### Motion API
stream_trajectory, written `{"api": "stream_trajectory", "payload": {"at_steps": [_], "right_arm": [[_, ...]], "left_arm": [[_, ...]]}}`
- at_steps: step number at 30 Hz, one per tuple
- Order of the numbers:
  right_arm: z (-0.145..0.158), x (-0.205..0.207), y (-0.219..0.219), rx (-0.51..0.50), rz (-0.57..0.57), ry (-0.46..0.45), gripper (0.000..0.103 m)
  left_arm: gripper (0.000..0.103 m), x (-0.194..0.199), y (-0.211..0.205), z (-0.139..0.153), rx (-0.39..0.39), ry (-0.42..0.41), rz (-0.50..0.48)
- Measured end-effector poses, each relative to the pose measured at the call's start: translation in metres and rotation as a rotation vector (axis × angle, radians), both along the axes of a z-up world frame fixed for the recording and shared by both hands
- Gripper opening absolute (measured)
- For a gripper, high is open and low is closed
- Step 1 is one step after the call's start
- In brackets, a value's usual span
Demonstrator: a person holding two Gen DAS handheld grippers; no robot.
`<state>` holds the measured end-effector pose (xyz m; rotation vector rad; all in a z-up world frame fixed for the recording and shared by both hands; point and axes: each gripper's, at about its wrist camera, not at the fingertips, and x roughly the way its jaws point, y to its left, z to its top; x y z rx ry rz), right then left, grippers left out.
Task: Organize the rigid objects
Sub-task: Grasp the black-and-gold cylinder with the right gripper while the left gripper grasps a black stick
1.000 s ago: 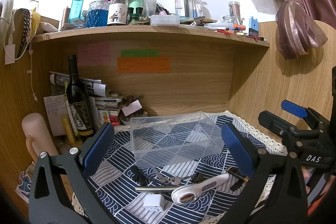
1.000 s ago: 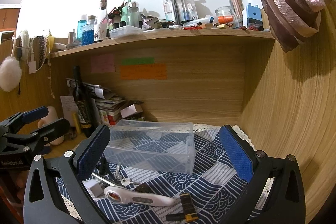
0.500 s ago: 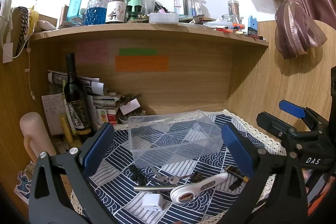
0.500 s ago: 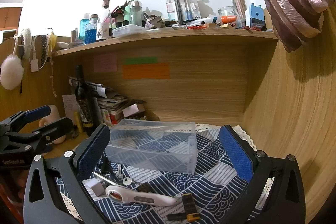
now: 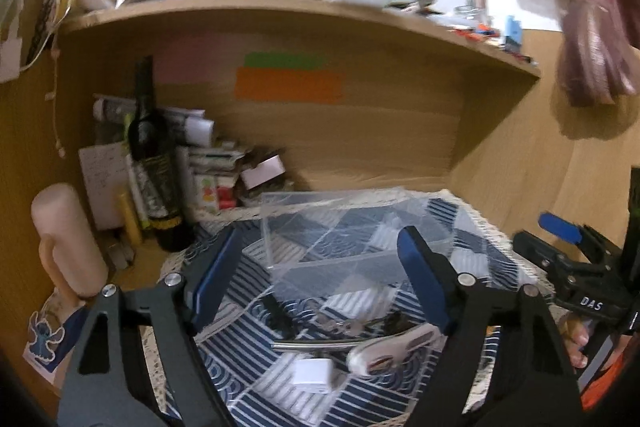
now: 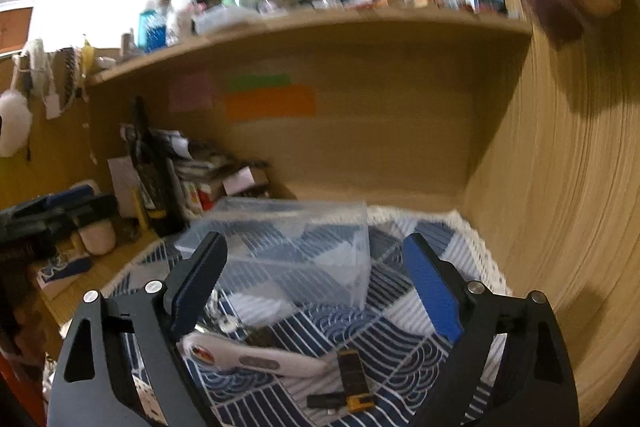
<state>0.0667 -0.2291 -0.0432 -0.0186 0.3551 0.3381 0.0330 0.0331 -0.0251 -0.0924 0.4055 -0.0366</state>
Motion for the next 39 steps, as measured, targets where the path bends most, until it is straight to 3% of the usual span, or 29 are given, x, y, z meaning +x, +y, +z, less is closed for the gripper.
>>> {"api": "stream_trajectory", "payload": {"at_steps": [8,13,16,23,28,29,31,32,33,35,37,39], "right_arm": [[-0.045,0.025,-0.013,-0.074,-0.045,0.163,0.083],[-0.069,0.032,-0.018,-0.079,-0.037,0.266,0.073],[-0.081,0.03,-0.02,-0.074,-0.027,0.306,0.072],[-0.101,0.027,-0.019,-0.086,-0.008,0.371,0.071],[-0.111,0.032,-0.014,-0.107,-0.013,0.396,0.071],[-0.113,0.035,-0.014,-0.114,-0.023,0.396,0.068],[-0.114,0.04,-0.014,-0.117,-0.03,0.402,0.061],[-0.114,0.043,-0.014,-0.121,-0.033,0.407,0.056],[-0.115,0.046,-0.014,-0.126,-0.035,0.409,0.052],[-0.118,0.053,-0.012,-0.156,-0.038,0.421,0.032],[-0.118,0.054,-0.012,-0.167,-0.043,0.415,0.023],[-0.117,0.055,-0.015,-0.154,-0.04,0.415,0.022]], "left_arm": [[0.06,0.033,0.03,-0.056,-0.003,0.221,0.061],[0.053,0.052,0.034,-0.1,-0.019,0.381,0.041],[0.051,0.06,0.034,-0.119,-0.027,0.455,0.032],[0.051,0.081,0.034,-0.124,-0.049,0.477,0.042],[0.047,0.105,0.031,-0.136,-0.053,0.552,0.052],[0.04,0.108,0.031,-0.14,-0.054,0.562,0.053],[0.035,0.11,0.031,-0.144,-0.058,0.565,0.048],[0.026,0.11,0.031,-0.144,-0.055,0.556,0.05],[0.026,0.11,0.031,-0.144,-0.054,0.554,0.049],[0.024,0.108,0.034,-0.144,-0.069,0.545,0.051],[0.024,0.105,0.038,-0.143,-0.081,0.536,0.055],[0.023,0.099,0.042,-0.14,-0.089,0.516,0.063]]}}
